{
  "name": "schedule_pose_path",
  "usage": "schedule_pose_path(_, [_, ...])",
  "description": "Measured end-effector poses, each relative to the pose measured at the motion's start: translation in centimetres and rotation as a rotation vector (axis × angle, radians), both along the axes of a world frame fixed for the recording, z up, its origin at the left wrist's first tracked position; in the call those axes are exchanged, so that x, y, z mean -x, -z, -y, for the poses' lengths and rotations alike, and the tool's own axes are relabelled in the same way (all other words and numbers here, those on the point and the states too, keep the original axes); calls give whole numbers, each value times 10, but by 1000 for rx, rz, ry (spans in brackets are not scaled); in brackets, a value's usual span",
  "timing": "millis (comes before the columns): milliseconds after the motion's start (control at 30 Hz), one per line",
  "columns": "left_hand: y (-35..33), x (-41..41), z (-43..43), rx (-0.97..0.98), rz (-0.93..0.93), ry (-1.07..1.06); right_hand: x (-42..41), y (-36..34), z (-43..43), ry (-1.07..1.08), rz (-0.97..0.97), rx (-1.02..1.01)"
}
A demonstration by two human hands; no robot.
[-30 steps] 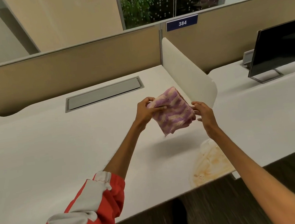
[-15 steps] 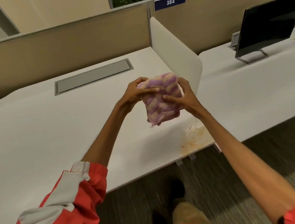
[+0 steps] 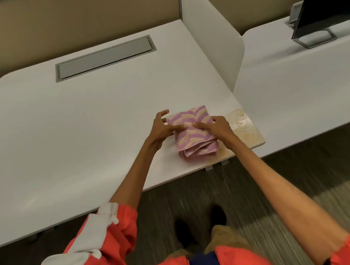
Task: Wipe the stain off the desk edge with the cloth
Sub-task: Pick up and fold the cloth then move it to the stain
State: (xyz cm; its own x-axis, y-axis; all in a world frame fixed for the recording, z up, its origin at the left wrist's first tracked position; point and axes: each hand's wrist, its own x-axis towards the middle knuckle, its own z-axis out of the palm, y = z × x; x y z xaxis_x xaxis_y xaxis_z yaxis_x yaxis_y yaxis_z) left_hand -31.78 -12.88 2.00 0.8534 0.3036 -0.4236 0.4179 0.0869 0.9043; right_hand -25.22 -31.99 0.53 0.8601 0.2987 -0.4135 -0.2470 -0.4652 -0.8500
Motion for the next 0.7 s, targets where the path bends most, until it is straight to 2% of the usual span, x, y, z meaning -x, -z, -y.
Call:
schedule_pose_path(100, [22,4,11,3,-6,-108,4,10,0,-25,55,97])
schedule_pose_path(267, [41,8,9,-16,1,-232,10,9,-8,-68,303,297])
schedule_pose_path(367, [49,8,0,-93,30,-196,19,11,-19,-147,553,455])
schedule_pose_path(433, [48,7,-4,-109,52,-179,26,13,-29,-188,644,490])
schedule_pose_path(533, [42,3,-15,-131,83,-175,35,20,-45,-240,714,526])
schedule_pose_path(633, [42,-2,-27,-194,65,-20,40,34,-57,-327,738,553])
schedule_pose_path(700, [44,2,-27,-317,61,31,43,45,-61,-374,721,570])
